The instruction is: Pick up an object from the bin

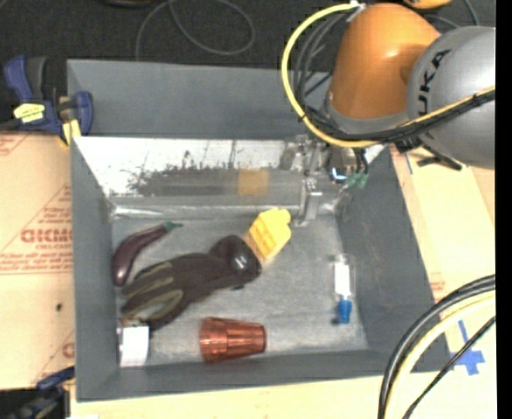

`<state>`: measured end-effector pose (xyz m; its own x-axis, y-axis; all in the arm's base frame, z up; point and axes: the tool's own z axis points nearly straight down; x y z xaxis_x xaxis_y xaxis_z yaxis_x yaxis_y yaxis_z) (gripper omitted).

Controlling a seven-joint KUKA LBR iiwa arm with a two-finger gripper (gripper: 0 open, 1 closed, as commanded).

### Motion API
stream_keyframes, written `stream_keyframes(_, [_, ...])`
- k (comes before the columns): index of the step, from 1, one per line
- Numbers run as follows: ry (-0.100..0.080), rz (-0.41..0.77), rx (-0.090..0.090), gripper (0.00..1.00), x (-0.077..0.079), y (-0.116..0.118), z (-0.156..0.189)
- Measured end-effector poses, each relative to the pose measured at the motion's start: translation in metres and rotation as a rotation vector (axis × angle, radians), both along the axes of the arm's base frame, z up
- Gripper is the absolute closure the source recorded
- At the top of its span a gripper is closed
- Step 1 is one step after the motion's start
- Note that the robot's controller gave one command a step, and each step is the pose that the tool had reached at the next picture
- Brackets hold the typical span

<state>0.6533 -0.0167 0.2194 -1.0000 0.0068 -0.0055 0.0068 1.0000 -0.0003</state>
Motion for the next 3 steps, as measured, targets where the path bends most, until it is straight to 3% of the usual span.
stream_keyframes(1, [-0.010, 0.012, -0.002, 0.00, 0.000, 0.002, -0.008])
stream_keyframes(2, [0.011, 0.085, 0.001, 0.00, -0.008, 0.001, -0.041])
stream_keyframes(3, [-0.021, 0.249, -0.007, 0.00, -0.009, 0.014, -0.040])
